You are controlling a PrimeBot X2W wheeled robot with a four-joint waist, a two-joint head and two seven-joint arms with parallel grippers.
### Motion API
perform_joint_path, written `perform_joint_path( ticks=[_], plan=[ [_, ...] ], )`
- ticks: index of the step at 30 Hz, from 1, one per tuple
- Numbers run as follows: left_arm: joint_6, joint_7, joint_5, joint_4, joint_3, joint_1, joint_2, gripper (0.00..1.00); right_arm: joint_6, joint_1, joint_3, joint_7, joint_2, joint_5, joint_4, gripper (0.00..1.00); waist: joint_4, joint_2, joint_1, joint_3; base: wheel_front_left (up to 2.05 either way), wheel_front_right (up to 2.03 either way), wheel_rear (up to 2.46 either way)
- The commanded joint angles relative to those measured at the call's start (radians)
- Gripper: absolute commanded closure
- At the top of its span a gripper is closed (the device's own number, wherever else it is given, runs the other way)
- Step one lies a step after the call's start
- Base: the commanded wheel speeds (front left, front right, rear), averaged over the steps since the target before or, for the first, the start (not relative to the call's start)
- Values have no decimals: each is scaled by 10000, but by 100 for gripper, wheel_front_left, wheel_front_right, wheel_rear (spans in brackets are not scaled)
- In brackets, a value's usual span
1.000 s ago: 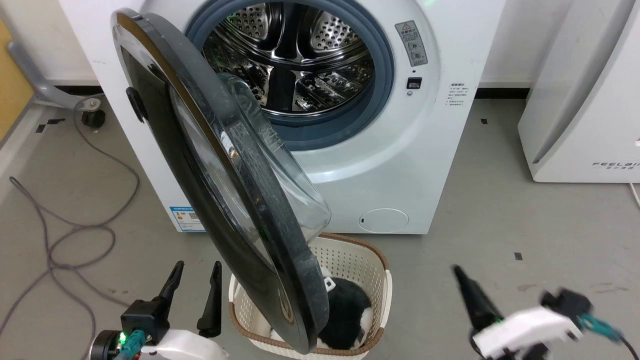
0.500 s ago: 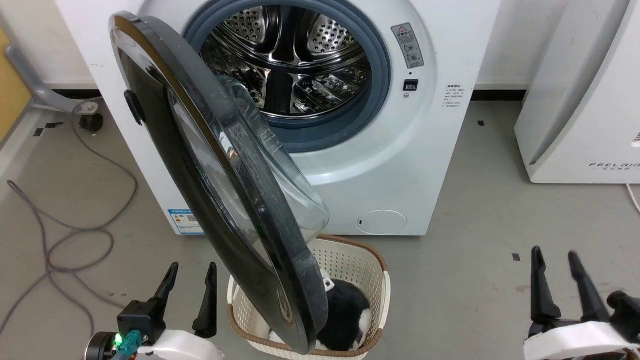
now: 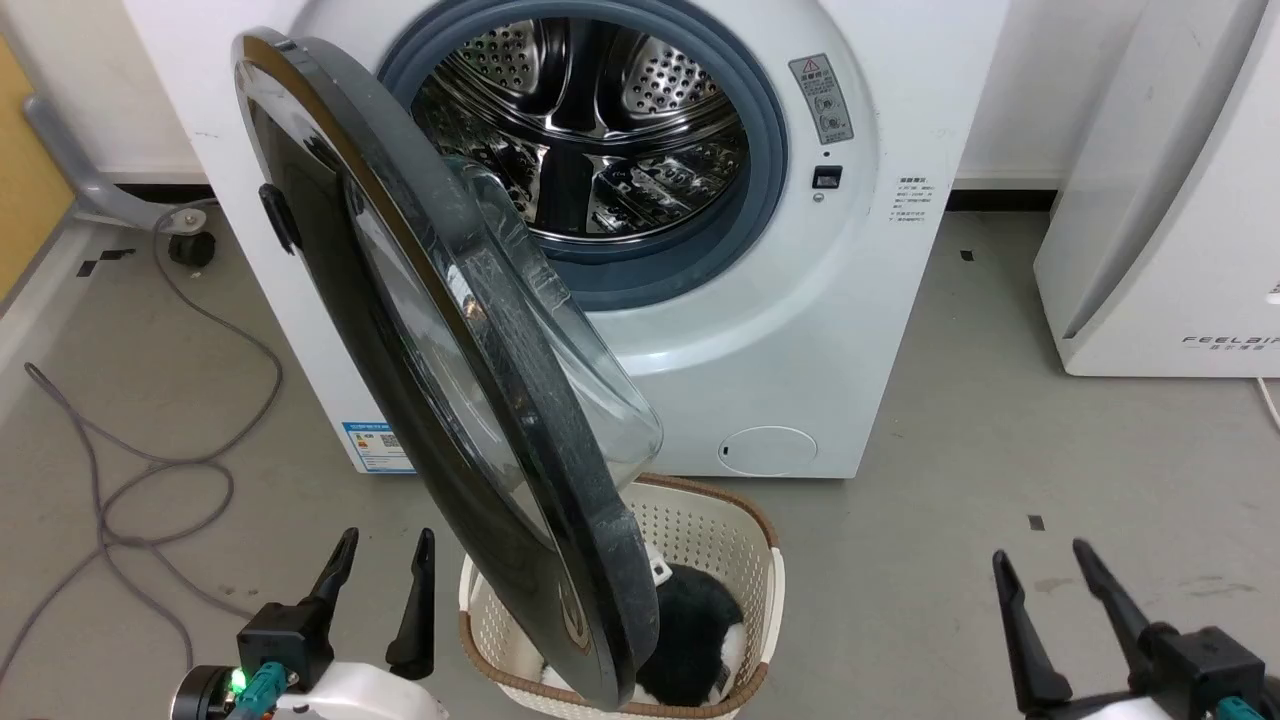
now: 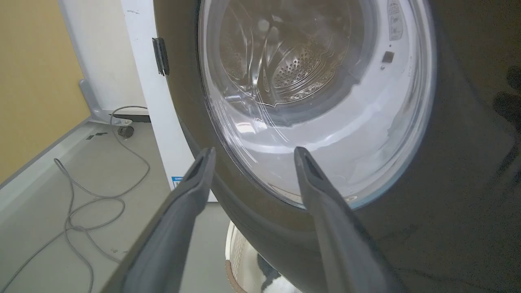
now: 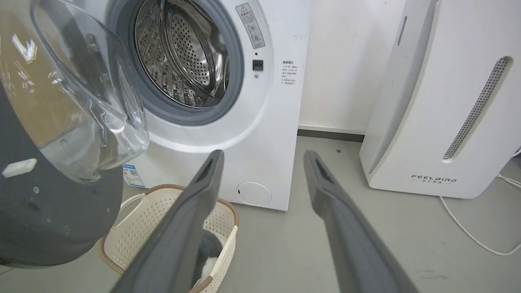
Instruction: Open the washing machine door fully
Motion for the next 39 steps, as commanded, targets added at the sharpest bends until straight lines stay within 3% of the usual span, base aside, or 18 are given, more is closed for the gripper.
perform_joint_path(
  ticks=[1,4,5,6,7,18,30,39],
  plan=[
    [57,-53,45,15,-33,182,32,0,6,132,24,3,36,147,23,0,1,0,0,-3,0,0,0],
    [105,-53,79,51,-75,196,62,0,6,170,27,71,37,225,125,0,-6,0,0,-12,0,0,0],
    [122,-53,80,59,-83,198,66,51,6,161,26,67,37,251,146,0,-7,0,0,-12,0,0,0],
    [136,-53,78,60,-91,196,70,96,6,154,15,84,37,250,174,0,-6,0,0,-9,0,0,0],
    [153,-50,88,65,-104,192,80,100,6,140,3,78,37,310,196,0,-1,0,0,-9,0,0,0],
    [327,-16,120,-409,-158,55,204,100,6,52,-13,124,37,388,369,0,19,0,0,37,0,0,0],
    [575,-48,430,-3873,-24,-644,389,100,6,42,9,184,37,456,493,0,75,0,0,51,0,0,0],
    [727,-51,483,-6449,-268,-1496,59,100,6,34,40,193,37,517,579,0,68,0,0,70,0,0,0]
  ],
)
